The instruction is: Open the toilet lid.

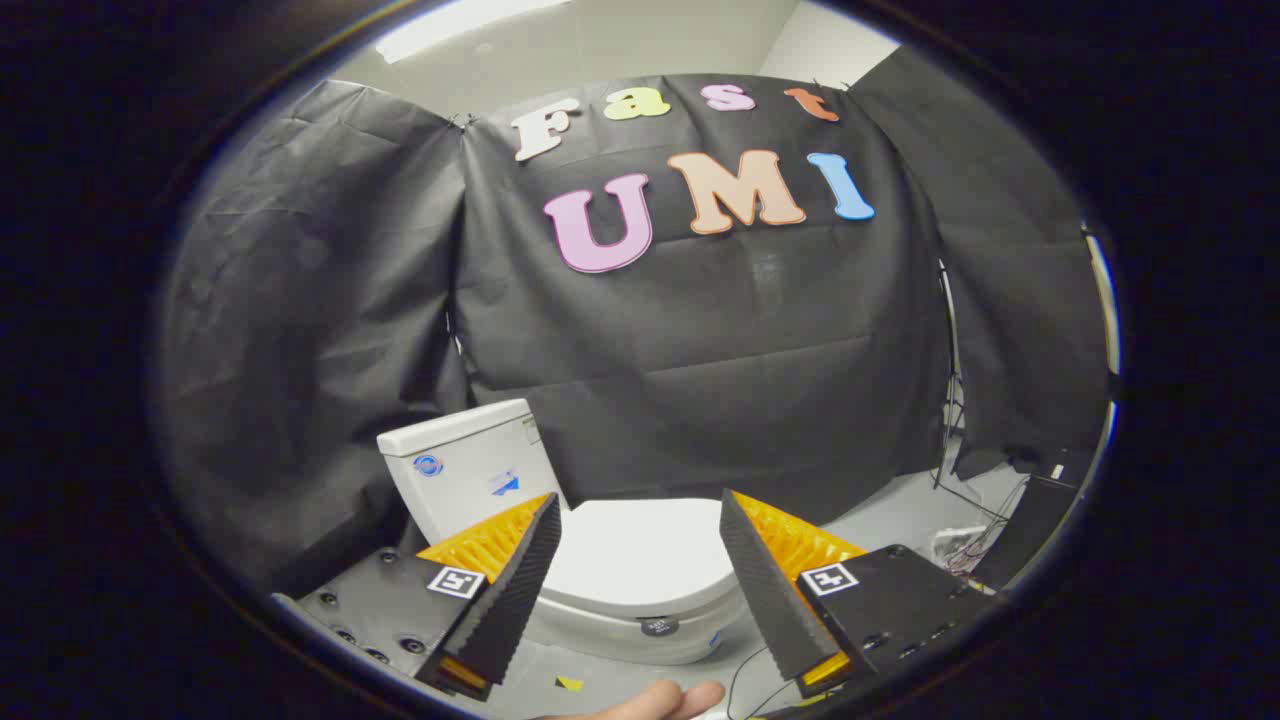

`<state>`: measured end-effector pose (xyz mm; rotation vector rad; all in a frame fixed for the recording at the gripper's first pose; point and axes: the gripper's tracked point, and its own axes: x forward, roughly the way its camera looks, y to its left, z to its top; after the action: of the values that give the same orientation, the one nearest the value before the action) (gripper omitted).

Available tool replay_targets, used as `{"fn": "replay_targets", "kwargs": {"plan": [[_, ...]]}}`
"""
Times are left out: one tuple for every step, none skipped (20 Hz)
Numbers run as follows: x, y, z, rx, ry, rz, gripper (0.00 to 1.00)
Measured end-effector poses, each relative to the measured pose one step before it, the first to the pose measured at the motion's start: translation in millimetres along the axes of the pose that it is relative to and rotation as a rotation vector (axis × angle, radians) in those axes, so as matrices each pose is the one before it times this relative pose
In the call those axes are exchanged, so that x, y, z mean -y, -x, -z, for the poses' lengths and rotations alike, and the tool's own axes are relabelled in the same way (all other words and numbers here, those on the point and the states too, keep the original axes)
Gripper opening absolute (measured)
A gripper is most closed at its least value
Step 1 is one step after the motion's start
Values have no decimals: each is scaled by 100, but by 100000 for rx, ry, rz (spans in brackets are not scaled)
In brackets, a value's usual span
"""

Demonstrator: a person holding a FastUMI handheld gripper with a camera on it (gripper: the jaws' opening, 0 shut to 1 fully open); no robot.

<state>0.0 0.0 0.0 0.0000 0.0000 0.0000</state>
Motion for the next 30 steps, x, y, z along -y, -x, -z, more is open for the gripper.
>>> {"fn": "replay_targets", "kwargs": {"plan": [[-87,-20,67,-162,-176,-79,99],[-21,-1,-51,-126,-139,-23,99],[52,-31,98,-128,41,-38,99],[3,-4,-99,36,160,36,99],[-7,59,-14,182,43,-228,99],[39,-2,-52,-36,-119,30,99],[-19,-26,96,36,-33,-29,99],[26,-13,-72,-31,84,80,99],[-36,6,76,-115,-66,-87,99],[30,-17,14,-63,-91,29,99],[-11,15,32,-122,-118,-34,99],[-5,-39,78,-259,-61,118,99],[12,21,71,-429,37,170,99],[146,-6,-50,-214,231,902,99],[-56,94,-49,130,240,280,99],[34,-41,-28,101,110,199,99],[23,-23,102,-103,-10,125,99],[-13,-82,141,-476,97,63,99],[-1,-155,306,-710,122,106,99],[57,-297,333,-1238,-242,286,99],[128,-385,568,-1307,-468,604,99],[143,-638,500,-1258,-1024,-302,99],[121,-890,300,-1107,-1000,-138,99],[126,-635,548,-1129,-998,-206,99],[287,-515,729,-1422,-1015,479,99],[487,-610,802,-1659,-1336,904,99],[384,-529,937,-1619,-2118,285,99],[532,-548,864,-1858,-2841,680,99],[619,-806,1155,-2022,-3599,914,99],[561,-510,905,-1681,-3285,658,99]]}}
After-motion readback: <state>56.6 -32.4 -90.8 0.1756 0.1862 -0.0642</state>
